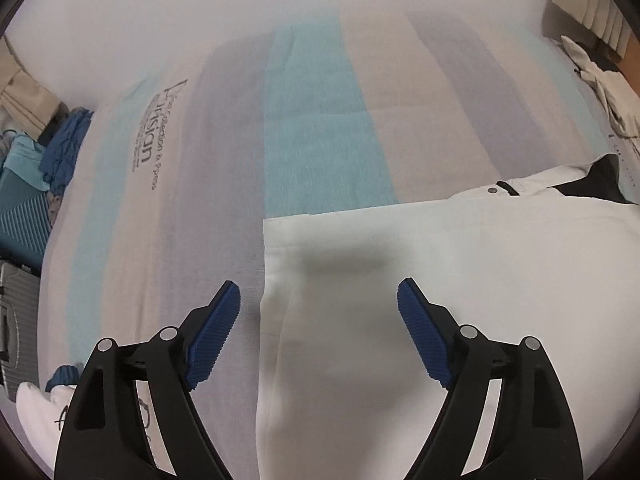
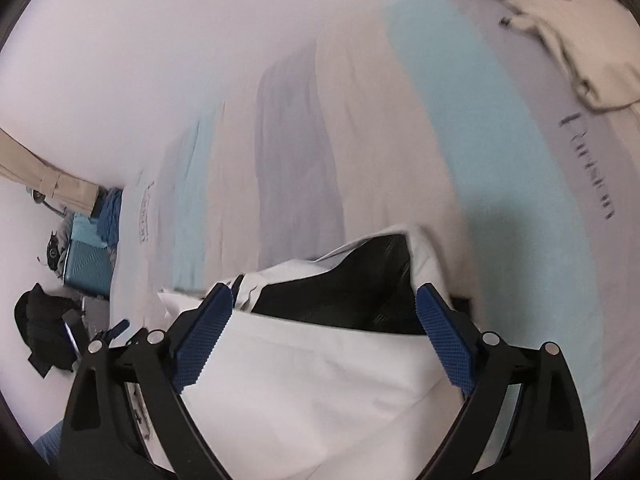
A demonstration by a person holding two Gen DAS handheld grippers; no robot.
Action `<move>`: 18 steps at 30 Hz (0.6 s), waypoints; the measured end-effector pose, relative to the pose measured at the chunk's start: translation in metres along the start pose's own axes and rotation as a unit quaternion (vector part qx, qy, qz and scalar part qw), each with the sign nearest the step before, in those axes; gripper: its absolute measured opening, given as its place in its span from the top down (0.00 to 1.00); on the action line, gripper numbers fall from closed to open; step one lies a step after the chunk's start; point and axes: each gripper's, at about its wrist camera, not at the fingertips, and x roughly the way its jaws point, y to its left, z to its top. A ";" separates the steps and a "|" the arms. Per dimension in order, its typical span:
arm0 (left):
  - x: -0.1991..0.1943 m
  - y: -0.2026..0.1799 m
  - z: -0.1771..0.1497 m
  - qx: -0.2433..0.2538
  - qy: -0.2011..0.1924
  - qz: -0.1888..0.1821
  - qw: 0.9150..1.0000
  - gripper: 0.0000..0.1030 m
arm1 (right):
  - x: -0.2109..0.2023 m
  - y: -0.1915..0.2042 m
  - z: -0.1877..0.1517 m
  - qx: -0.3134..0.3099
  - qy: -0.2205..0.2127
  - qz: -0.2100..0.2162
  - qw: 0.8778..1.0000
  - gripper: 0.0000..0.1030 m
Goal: Fold large clothes
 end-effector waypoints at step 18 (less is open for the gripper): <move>0.028 0.006 -0.028 0.000 0.034 0.009 0.999 0.19 | 0.069 -0.020 -0.064 -0.047 0.121 -0.148 0.981 0.44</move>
